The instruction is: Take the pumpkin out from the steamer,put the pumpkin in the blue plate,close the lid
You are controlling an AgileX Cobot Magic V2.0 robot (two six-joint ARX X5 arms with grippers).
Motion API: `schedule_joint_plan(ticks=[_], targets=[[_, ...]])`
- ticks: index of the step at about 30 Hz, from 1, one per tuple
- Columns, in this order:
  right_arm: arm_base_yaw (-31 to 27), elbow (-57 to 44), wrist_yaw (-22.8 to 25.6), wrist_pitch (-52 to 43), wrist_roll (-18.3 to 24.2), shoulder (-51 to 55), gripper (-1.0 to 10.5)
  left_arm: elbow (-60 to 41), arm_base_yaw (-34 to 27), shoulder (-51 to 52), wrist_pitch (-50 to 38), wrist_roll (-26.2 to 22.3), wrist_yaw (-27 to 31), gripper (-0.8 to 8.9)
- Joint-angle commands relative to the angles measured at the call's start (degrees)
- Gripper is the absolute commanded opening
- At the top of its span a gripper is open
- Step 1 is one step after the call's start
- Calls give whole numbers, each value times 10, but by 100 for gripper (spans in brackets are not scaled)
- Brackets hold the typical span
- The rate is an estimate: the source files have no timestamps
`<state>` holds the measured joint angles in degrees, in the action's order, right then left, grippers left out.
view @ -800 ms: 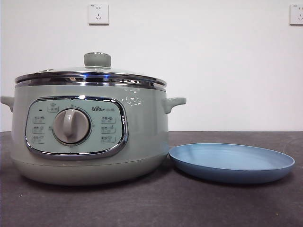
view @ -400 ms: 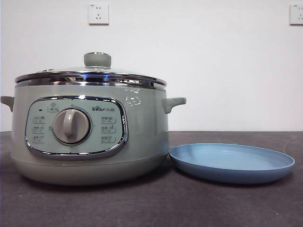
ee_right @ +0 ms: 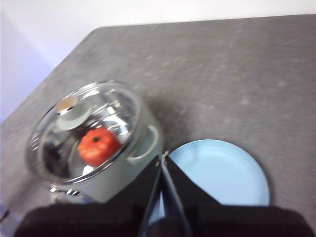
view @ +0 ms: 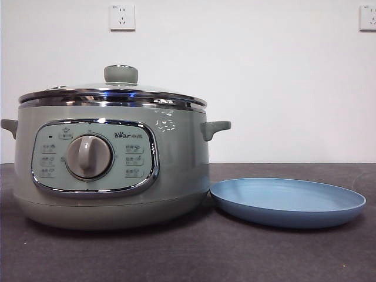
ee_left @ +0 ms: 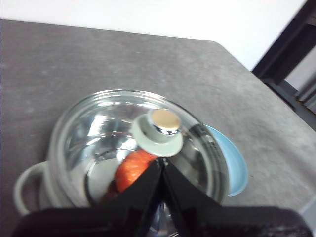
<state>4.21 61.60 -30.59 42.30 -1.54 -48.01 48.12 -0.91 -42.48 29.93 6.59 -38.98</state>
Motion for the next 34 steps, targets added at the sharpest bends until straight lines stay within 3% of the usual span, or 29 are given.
schedule_joint_plan(ticks=[1, 3, 7, 14, 20, 34], targets=[[1, 11, -10, 3, 20, -14, 150, 1, 6, 1, -3, -8, -19, 1], [1, 12, -8, 2, 18, -18, 290, 2, 9, 1, -3, -6, -16, 19], [1, 12, -8, 3, 10, -24, 415, 2, 10, 1, -4, 12, -14, 382], [4, 12, -9, 2, 3, -27, 414, 12, 16, -7, -34, 28, 17, 382], [22, 12, -9, 2, -2, -28, 414, 69, 66, -60, -26, 18, 68, 382], [35, 12, -6, 3, -5, -30, 410, 207, 256, -246, 26, -54, 289, 382]])
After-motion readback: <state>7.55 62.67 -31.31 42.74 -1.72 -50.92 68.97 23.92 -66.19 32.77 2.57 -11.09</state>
